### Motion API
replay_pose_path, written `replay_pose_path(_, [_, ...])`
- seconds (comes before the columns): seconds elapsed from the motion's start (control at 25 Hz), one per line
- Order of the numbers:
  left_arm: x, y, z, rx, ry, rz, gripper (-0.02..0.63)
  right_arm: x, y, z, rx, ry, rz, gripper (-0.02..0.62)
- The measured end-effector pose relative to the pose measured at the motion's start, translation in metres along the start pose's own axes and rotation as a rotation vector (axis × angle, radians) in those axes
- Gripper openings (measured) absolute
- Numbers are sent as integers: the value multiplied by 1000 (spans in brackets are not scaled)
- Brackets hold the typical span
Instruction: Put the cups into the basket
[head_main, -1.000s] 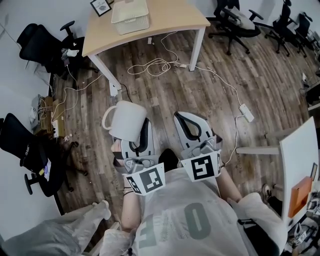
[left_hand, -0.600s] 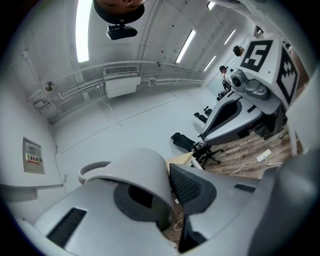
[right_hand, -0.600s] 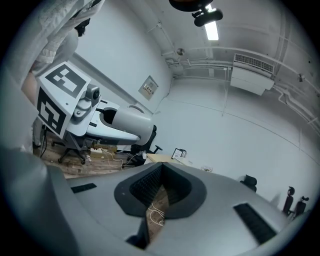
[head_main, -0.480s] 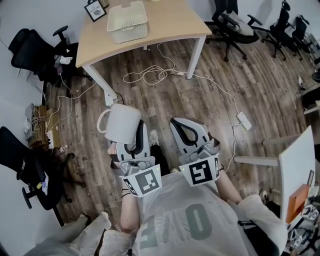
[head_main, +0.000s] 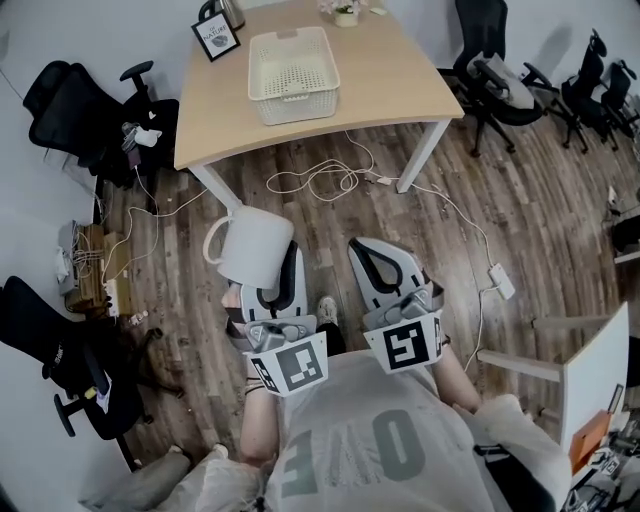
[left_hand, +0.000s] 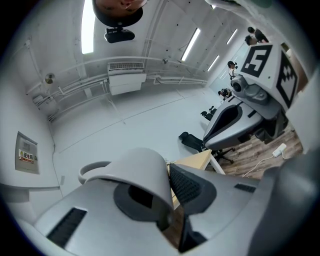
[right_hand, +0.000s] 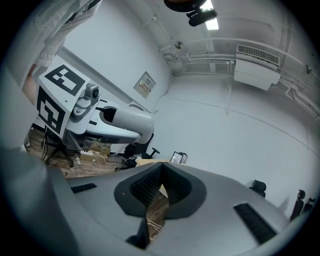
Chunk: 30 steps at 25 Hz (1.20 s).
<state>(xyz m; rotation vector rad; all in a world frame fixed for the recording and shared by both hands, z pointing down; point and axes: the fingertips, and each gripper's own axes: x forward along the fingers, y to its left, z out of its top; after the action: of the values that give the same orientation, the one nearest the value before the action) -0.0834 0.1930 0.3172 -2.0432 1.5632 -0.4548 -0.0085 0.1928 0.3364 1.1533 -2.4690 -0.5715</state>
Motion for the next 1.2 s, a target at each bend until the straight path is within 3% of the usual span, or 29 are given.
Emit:
replay_pose_path(0.44, [108, 69, -48, -9, -30, -17, 83, 133, -49, 6, -40, 16, -43, -2])
replay_pose_path(0.88, [199, 75, -67, -36, -6, -30, 81, 210, -99, -19, -26, 20, -1, -2])
replay_pose_path(1.2, [306, 92, -73, -8, 37, 9, 83, 289, -177, -39, -5, -21, 40, -2])
